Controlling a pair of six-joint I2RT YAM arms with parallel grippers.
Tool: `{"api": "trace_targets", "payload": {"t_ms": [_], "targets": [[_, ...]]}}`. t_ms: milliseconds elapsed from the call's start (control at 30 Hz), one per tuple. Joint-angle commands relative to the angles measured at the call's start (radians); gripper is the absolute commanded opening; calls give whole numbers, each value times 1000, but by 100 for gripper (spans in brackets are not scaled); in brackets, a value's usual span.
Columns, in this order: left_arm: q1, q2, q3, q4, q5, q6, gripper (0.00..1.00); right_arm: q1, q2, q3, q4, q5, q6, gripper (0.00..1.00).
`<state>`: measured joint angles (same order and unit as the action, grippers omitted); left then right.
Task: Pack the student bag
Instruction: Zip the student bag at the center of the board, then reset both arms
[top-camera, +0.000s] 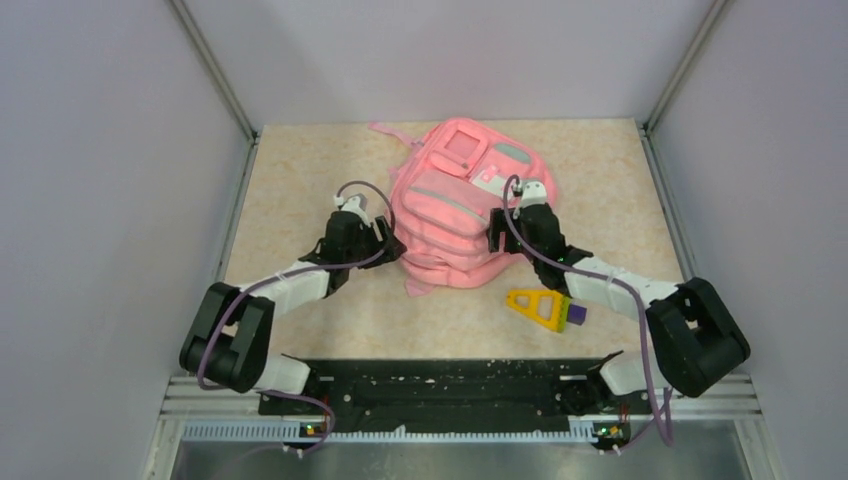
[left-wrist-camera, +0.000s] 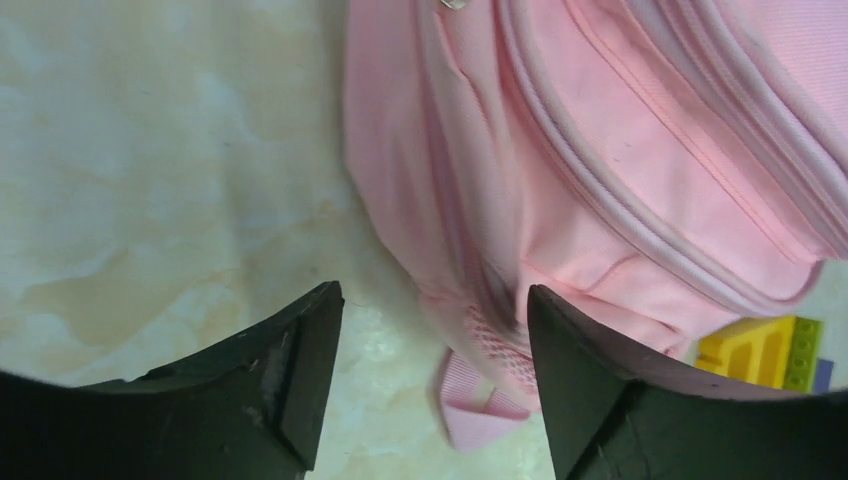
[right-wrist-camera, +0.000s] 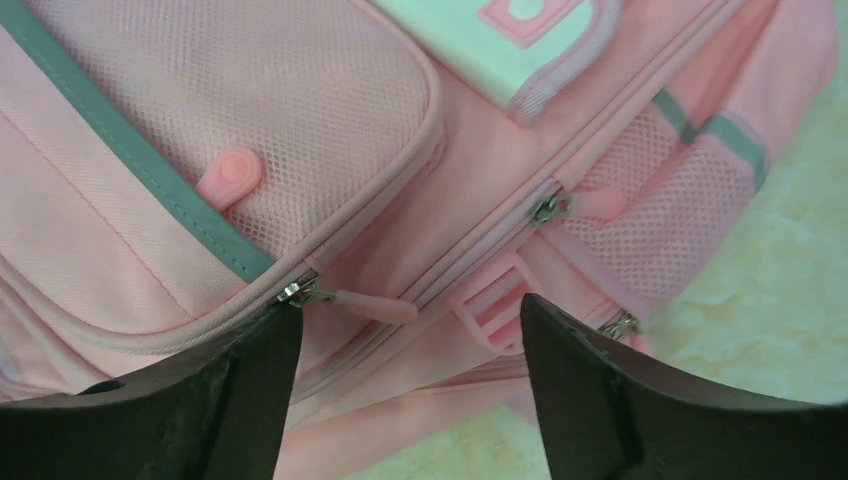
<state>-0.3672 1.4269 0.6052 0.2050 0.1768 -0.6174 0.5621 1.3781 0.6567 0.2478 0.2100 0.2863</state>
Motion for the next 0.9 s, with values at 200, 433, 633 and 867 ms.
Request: {"api": "trace_targets", "payload": {"t_ms": [200, 433, 633, 867], "targets": [[48, -298, 118, -275, -279, 143, 89, -124, -161, 71, -102, 66, -145, 99], [167, -454, 319, -589, -389, 235, 91, -257, -365, 113, -229, 69, -153, 99], [178, -611, 404, -662, -431, 311, 92, -256, -588, 34, -166, 106, -186, 99], [178, -735, 298, -651, -428, 385, 94, -254, -767, -161, -15, 164, -199, 99]]}}
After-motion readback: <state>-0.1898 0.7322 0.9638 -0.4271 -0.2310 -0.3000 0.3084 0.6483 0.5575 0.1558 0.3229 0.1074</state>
